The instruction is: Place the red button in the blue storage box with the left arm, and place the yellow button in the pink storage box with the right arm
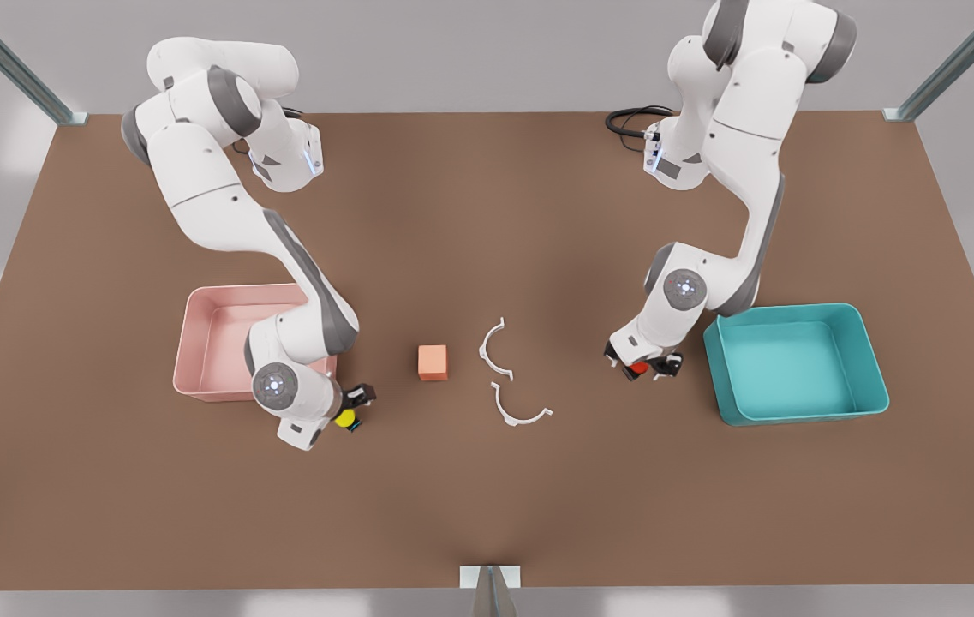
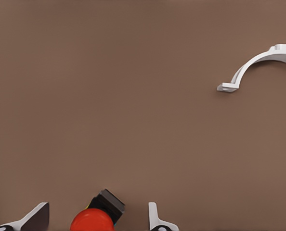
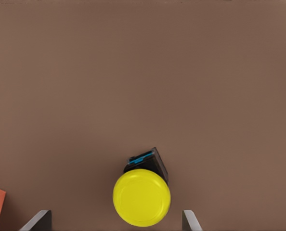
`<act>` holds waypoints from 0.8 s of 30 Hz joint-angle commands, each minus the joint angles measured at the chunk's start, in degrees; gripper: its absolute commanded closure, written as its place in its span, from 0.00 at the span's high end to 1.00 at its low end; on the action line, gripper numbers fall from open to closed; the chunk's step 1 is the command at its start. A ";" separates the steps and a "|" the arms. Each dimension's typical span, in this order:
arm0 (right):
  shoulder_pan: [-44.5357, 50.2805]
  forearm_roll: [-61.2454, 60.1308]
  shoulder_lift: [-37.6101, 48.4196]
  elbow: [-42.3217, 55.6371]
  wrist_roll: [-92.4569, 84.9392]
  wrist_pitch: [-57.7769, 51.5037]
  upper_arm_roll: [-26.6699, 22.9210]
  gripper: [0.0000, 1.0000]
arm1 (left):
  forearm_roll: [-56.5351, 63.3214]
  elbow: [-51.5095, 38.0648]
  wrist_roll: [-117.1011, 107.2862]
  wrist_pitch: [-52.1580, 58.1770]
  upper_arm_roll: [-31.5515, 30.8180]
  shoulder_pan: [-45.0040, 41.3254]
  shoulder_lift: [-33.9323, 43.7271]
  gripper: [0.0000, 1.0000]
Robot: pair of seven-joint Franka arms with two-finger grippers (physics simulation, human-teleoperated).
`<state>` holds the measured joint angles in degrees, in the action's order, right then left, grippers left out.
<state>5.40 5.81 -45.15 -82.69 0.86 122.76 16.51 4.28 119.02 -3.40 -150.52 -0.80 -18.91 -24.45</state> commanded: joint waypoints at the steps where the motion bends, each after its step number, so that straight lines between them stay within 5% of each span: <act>1: 0.14 -0.01 -0.64 -0.19 0.28 6.08 0.02 1.00 | 0.11 0.16 -1.08 -3.29 0.01 0.02 -0.77 1.00; 7: -0.04 2.02 -3.71 -0.19 -0.07 10.13 -0.42 1.00 | 0.11 2.44 -1.08 -3.29 0.01 0.10 -1.39 1.00; 10: -0.12 2.02 -4.77 -0.19 -0.07 11.45 -0.51 0.88 | 0.11 3.23 -1.08 -3.29 0.01 0.10 -2.00 1.00; 13: -0.48 2.54 -5.30 -0.28 -0.95 12.24 -0.60 0.75 | 0.11 3.41 -1.17 -3.29 0.01 0.19 -2.09 0.71; 16: -0.65 3.33 -5.65 -0.71 -1.74 13.03 -0.60 0.67 | 0.11 3.41 -1.96 -3.29 0.01 0.19 -2.00 0.70; 19: -0.65 3.33 -5.65 -0.71 -1.74 12.94 -0.60 0.56 | 0.11 3.41 -1.96 -3.21 0.01 0.19 -1.56 0.57; 24: -0.56 3.33 -5.65 -0.71 -1.74 12.77 -0.69 0.44 | 0.11 3.41 -1.70 3.90 0.27 1.33 5.37 0.57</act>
<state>4.83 8.66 -50.86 -83.41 -0.39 135.19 15.90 4.45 122.43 -4.63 -151.23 -0.62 -17.81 -19.92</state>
